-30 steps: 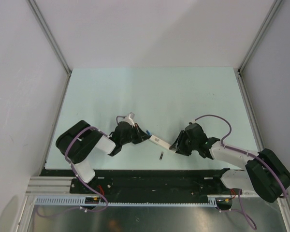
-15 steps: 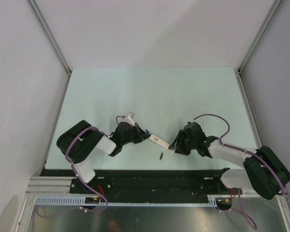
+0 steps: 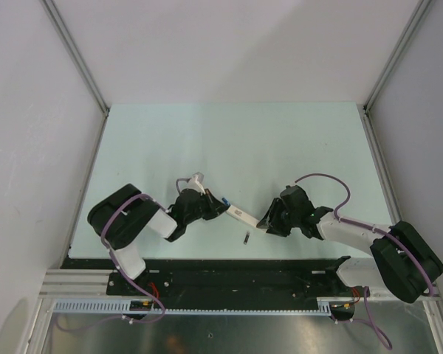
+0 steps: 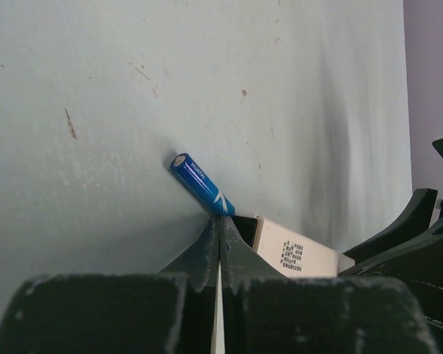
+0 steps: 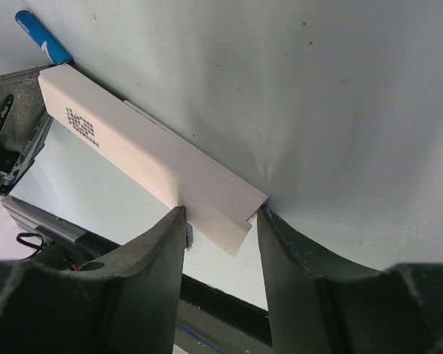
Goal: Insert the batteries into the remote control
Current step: Load the battery cover into the remote control.
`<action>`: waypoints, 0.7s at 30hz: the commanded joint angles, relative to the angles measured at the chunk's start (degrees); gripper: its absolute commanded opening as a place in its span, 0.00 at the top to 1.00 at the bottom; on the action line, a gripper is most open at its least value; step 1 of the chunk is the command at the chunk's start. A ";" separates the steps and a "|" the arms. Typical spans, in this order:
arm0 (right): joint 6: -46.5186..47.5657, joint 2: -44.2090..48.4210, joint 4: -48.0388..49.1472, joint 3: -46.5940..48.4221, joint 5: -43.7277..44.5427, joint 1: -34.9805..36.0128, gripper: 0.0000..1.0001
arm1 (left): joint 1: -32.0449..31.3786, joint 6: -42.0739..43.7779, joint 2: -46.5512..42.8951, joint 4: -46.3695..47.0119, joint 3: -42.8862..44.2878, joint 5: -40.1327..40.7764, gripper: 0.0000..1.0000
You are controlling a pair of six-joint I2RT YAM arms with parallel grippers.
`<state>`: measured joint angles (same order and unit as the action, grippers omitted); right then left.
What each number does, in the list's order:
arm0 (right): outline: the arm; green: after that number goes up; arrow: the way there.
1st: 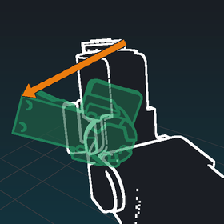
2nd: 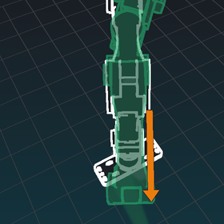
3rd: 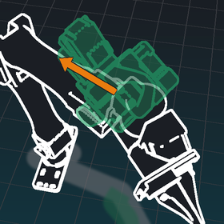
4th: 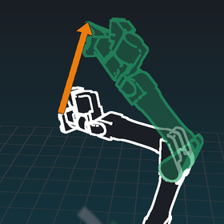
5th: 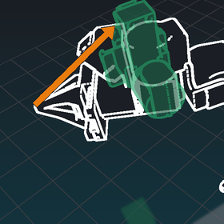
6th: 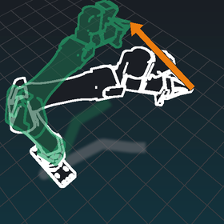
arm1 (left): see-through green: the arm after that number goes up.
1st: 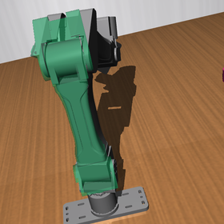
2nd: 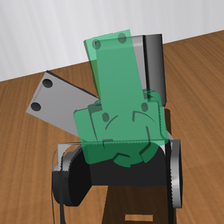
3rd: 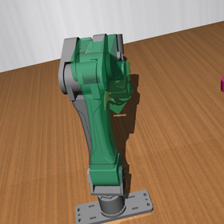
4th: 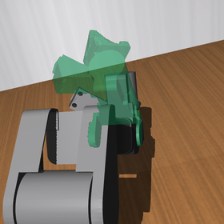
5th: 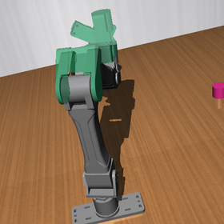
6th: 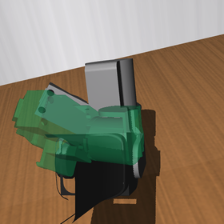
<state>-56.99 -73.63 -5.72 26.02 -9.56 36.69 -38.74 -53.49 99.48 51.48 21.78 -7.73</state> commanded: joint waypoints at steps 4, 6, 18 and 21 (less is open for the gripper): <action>1.45 -6.27 -3.51 -3.08 4.91 1.46 0.53 | -5.91 -4.86 3.26 11.34 -2.88 -14.86 1.00; 1.53 -6.44 -3.60 -3.08 4.99 1.37 0.53 | -5.99 -6.09 3.96 13.28 -3.32 -15.12 1.00; 1.36 -7.41 -2.99 -2.38 4.82 1.46 0.53 | -7.49 -6.89 5.28 18.56 -4.47 -15.74 1.00; 1.53 -7.76 -2.72 -1.94 4.82 1.46 0.53 | -8.19 -6.97 5.55 19.09 -4.55 -15.65 1.00</action>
<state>-56.95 -74.54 -6.44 26.92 -9.98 36.69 -39.53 -56.97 104.29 65.47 17.39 -5.78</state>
